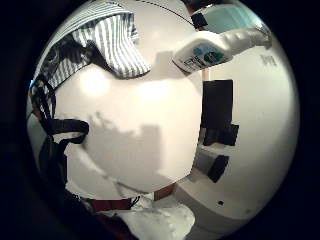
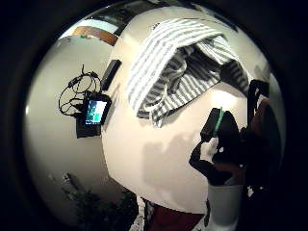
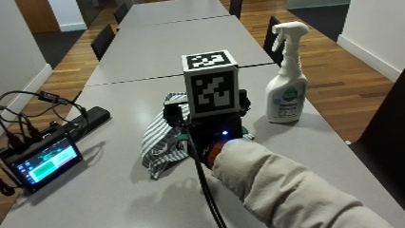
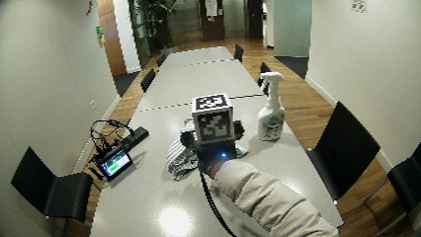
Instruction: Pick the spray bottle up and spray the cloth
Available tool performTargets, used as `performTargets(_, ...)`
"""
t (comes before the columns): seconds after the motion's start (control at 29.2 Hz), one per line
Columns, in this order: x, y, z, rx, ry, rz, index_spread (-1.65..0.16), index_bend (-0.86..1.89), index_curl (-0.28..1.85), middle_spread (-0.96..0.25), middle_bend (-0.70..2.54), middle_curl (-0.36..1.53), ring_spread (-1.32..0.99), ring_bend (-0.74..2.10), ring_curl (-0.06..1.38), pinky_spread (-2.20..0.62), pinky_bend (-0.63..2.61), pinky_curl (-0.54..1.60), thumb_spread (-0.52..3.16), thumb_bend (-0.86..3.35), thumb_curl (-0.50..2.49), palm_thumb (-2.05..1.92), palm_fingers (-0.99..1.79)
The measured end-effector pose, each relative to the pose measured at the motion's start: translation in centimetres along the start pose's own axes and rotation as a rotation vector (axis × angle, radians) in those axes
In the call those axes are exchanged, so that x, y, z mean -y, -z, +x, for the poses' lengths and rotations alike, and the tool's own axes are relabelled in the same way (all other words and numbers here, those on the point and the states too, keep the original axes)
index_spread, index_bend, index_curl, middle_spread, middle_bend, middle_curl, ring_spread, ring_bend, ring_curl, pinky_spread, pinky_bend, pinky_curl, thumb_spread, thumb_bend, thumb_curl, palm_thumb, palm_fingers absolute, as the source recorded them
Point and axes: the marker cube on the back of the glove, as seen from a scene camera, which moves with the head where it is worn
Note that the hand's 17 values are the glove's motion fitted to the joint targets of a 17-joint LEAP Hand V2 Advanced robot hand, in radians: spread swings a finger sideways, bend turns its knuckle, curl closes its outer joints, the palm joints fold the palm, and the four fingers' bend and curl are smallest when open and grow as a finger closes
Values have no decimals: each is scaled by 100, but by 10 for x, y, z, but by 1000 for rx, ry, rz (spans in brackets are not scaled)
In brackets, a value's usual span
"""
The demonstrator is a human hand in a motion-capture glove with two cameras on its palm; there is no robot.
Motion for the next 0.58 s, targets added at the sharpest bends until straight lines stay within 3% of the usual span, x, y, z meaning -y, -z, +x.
performTargets(0.58, 2, 0, -3, -19, -14, -23, -21, 45, 34, -14, 82, 35, -16, 93, 40, -20, 90, 38, 71, 32, 34, 75, 142)
